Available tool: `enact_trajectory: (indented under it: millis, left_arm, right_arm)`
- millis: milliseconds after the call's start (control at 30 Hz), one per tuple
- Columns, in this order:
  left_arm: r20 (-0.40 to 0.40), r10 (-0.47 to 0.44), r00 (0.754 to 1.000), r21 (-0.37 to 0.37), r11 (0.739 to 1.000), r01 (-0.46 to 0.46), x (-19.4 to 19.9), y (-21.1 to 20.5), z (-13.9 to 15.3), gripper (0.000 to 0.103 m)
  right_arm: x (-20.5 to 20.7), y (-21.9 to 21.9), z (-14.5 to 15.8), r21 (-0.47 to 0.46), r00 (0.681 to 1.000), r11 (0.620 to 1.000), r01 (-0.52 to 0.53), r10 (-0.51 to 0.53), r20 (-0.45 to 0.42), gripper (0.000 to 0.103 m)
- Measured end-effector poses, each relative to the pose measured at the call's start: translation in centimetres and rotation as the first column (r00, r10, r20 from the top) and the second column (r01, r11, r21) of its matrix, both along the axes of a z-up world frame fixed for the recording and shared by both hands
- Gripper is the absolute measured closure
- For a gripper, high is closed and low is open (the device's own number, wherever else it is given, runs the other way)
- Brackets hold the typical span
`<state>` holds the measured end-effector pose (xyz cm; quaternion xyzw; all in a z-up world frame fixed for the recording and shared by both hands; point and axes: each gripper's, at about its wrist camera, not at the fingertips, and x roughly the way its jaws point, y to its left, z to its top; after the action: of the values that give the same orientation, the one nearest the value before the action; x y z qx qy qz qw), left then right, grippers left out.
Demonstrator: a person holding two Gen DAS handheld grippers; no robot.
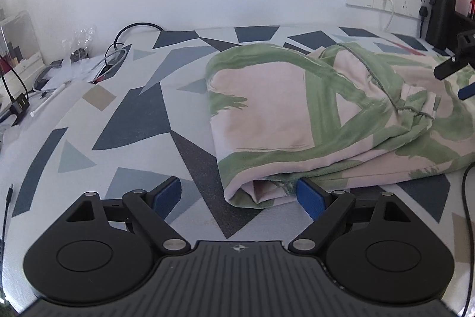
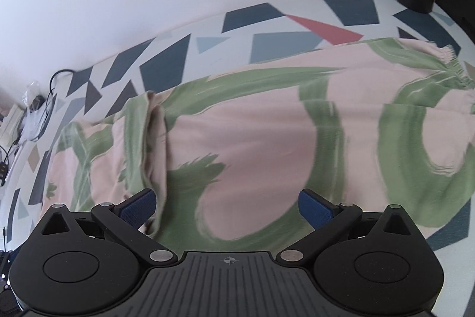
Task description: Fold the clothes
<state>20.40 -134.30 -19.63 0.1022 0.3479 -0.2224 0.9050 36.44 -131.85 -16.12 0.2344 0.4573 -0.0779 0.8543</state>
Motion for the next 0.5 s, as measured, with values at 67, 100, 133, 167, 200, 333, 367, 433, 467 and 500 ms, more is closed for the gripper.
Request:
enact_trajectory:
  millis: [67,100,133,167,200,333,367,433,467,500]
  left_arm:
    - [0.005,0.012,1.0,0.005,1.0,-0.012,0.1,0.3,-0.1,0.016]
    - [0.005,0.024,1.0,0.01,1.0,-0.024,0.2,0.6,-0.2,0.016]
    - [-0.002,0.034,0.999,0.001,0.999,-0.034,0.4,0.9,-0.3,0.016]
    - [-0.009,0.043,0.999,-0.014,0.999,-0.043,0.5,1.3,-0.4,0.016]
    - [-0.014,0.054,0.998,-0.02,0.998,-0.054,0.7,1.6,-0.4,0.016]
    - [-0.013,0.083,0.996,-0.01,0.996,-0.083,1.3,2.5,-0.6,0.016]
    - [-0.01,0.08,0.997,-0.007,0.997,-0.08,1.3,2.5,-0.6,0.016]
    - [0.0,0.069,0.998,0.006,0.998,-0.069,1.4,2.4,-0.6,0.016]
    - [0.01,0.065,0.998,0.017,0.998,-0.066,1.4,2.2,-0.6,0.016]
    - [0.024,0.063,0.998,0.032,0.997,-0.064,1.4,1.9,-0.7,0.015]
  right_arm:
    - [0.0,0.6,0.1,-0.008,1.0,1.0,-0.006,0.006,-0.003,0.001]
    - [-0.1,0.8,0.2,-0.015,1.0,1.0,-0.008,0.008,-0.005,0.001]
    - [-0.1,0.9,0.2,-0.019,1.0,1.0,-0.006,0.006,-0.008,0.001]
    - [-0.3,0.9,0.2,-0.021,1.0,1.0,-0.002,0.001,-0.011,0.001]
    - [-0.4,1.0,0.2,-0.023,1.0,1.0,0.003,-0.004,-0.014,0.001]
    - [-1.0,0.9,0.1,-0.023,0.999,0.999,0.034,-0.034,-0.021,0.001]
    - [-1.2,0.8,0.1,-0.021,0.999,0.999,0.042,-0.043,-0.022,0.001]
    - [-1.4,0.8,0.0,-0.014,0.998,0.998,0.057,-0.058,-0.023,0.001]
    - [-1.5,0.8,0.0,-0.008,0.998,0.998,0.065,-0.065,-0.023,0.001]
    - [-1.5,0.9,-0.1,-0.001,0.997,0.997,0.072,-0.072,-0.024,0.001]
